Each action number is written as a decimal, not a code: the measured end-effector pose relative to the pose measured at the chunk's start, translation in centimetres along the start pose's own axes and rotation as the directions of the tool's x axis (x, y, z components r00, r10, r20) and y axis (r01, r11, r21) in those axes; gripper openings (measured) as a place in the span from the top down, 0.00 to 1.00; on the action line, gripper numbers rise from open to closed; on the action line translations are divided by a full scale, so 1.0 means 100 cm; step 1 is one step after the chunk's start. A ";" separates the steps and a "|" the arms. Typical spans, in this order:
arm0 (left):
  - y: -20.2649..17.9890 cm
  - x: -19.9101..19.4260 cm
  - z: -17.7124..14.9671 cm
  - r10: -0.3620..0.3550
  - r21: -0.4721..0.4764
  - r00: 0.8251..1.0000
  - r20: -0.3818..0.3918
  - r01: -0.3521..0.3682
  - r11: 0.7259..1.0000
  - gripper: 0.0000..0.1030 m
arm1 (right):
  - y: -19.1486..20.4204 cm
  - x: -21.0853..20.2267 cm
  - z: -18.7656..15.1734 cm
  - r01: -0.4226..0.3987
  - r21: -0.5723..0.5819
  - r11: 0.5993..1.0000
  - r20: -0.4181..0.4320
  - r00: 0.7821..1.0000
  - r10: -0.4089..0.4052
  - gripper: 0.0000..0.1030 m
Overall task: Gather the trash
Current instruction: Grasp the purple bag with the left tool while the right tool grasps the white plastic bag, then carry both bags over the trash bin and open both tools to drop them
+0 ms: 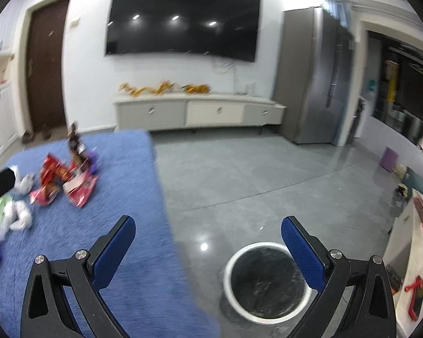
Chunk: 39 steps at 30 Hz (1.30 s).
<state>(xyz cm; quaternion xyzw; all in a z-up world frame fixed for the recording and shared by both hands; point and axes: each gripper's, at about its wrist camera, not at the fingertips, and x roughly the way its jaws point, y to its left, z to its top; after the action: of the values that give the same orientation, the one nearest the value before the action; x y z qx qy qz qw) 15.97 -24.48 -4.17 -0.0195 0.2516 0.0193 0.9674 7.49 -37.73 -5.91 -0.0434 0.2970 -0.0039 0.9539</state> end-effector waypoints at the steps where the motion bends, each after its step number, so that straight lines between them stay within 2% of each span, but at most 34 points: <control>1: 0.013 -0.002 -0.002 0.007 -0.014 1.000 -0.009 -0.007 1.000 0.00 | 0.009 0.003 0.001 -0.028 -0.014 1.000 -0.010 1.000 0.028 0.00; 3: 0.056 -0.021 -0.027 0.019 -0.027 1.000 -0.015 -0.019 0.999 0.00 | 0.022 0.008 0.006 -0.094 -0.026 0.995 -0.032 0.995 0.093 0.00; 5: 0.098 -0.037 -0.050 0.045 -0.039 0.998 -0.041 -0.046 0.998 0.00 | 0.040 0.014 0.009 -0.187 -0.036 0.982 -0.053 0.981 0.185 0.00; 7: 0.121 -0.045 -0.065 0.061 -0.057 0.996 -0.070 -0.065 0.996 0.00 | 0.056 0.020 0.010 -0.260 -0.040 0.965 -0.074 0.964 0.256 0.00; 10: 0.155 -0.060 -0.095 0.084 -0.094 0.988 -0.126 -0.096 0.991 0.00 | 0.088 0.030 0.012 -0.401 -0.050 0.915 -0.133 0.910 0.392 0.01; 12: 0.163 -0.062 -0.112 0.083 -0.124 0.982 -0.169 -0.104 0.987 0.01 | 0.110 0.035 0.015 -0.476 -0.057 0.878 -0.174 0.870 0.461 0.13; 13: 0.163 -0.061 -0.118 0.073 -0.141 0.979 -0.192 -0.101 0.985 0.04 | 0.125 0.040 0.016 -0.512 -0.060 0.857 -0.195 0.848 0.493 0.22; 14: 0.178 -0.068 -0.122 0.062 -0.145 0.977 -0.203 -0.093 0.985 0.05 | 0.134 0.042 0.016 -0.541 -0.060 0.839 -0.215 0.828 0.518 0.31; 15: 0.181 -0.069 -0.129 0.050 -0.159 0.975 -0.218 -0.086 0.983 0.07 | 0.146 0.045 0.016 -0.574 -0.062 0.816 -0.239 0.803 0.546 0.35; 16: 0.178 -0.069 -0.132 0.037 -0.174 0.973 -0.229 -0.078 0.982 0.10 | 0.154 0.047 0.016 -0.593 -0.065 0.803 -0.251 0.788 0.562 0.41; 17: 0.188 -0.073 -0.134 0.026 -0.181 0.972 -0.233 -0.070 0.981 0.11 | 0.166 0.049 0.015 -0.622 -0.069 0.780 -0.272 0.764 0.585 0.42; 20: 0.196 -0.080 -0.140 -0.018 -0.216 0.969 -0.248 -0.037 0.976 0.19 | 0.190 0.058 0.015 -0.666 -0.076 0.742 -0.315 0.722 0.616 0.45; 23: 0.200 -0.084 -0.146 -0.064 -0.240 0.960 -0.272 -0.003 0.971 0.33 | 0.209 0.065 0.010 -0.694 -0.076 0.716 -0.349 0.691 0.633 0.50; 24: 0.198 -0.085 -0.147 -0.076 -0.243 0.958 -0.276 0.007 0.970 0.37 | 0.212 0.070 0.010 -0.699 -0.077 0.711 -0.358 0.685 0.634 0.52; 27: 0.191 -0.094 -0.145 -0.102 -0.237 0.956 -0.275 0.035 0.971 0.52 | 0.217 0.077 0.004 -0.714 -0.074 0.696 -0.388 0.664 0.640 0.66; 28: 0.187 -0.096 -0.145 -0.114 -0.238 0.955 -0.275 0.048 0.970 0.59 | 0.217 0.077 0.003 -0.716 -0.072 0.694 -0.391 0.661 0.641 0.73; 30: 0.180 -0.099 -0.144 -0.128 -0.240 0.953 -0.273 0.061 0.969 0.66 | 0.216 0.076 0.003 -0.720 -0.073 0.690 -0.387 0.658 0.646 0.78; 35: 0.169 -0.116 -0.140 -0.088 -0.200 0.962 -0.259 0.035 0.979 0.69 | 0.189 0.062 0.005 -0.724 -0.062 0.687 -0.339 0.663 0.667 0.81; 36: 0.183 -0.124 -0.142 -0.086 -0.191 0.963 -0.255 0.037 0.981 0.69 | 0.179 0.058 0.006 -0.724 -0.055 0.688 -0.322 0.665 0.674 0.81; 39: 0.178 -0.138 -0.136 -0.082 -0.177 0.968 -0.237 0.040 0.983 0.69 | 0.153 0.049 0.006 -0.709 -0.037 0.704 -0.274 0.685 0.675 0.81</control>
<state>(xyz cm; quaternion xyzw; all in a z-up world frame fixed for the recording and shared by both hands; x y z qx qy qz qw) -3.52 -7.70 -9.78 -0.1124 0.3651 0.0083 0.9241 11.59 -22.56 -9.49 0.0065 0.4036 0.3726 0.8356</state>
